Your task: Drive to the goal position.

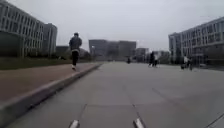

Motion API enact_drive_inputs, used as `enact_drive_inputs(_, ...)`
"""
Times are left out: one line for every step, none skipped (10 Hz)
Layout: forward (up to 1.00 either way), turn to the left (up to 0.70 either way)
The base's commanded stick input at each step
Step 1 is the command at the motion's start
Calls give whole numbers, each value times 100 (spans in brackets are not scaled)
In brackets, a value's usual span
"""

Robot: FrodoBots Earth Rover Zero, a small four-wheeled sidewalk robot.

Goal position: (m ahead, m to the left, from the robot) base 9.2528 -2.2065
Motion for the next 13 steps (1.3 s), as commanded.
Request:
enact_drive_inputs(70, -4)
enact_drive_inputs(70, -4)
enact_drive_inputs(70, -4)
enact_drive_inputs(70, -4)
enact_drive_inputs(70, -4)
enact_drive_inputs(70, -4)
enact_drive_inputs(70, -4)
enact_drive_inputs(70, -4)
enact_drive_inputs(70, -4)
enact_drive_inputs(70, -4)
enact_drive_inputs(70, -4)
enact_drive_inputs(70, -4)
enact_drive_inputs(70, -4)
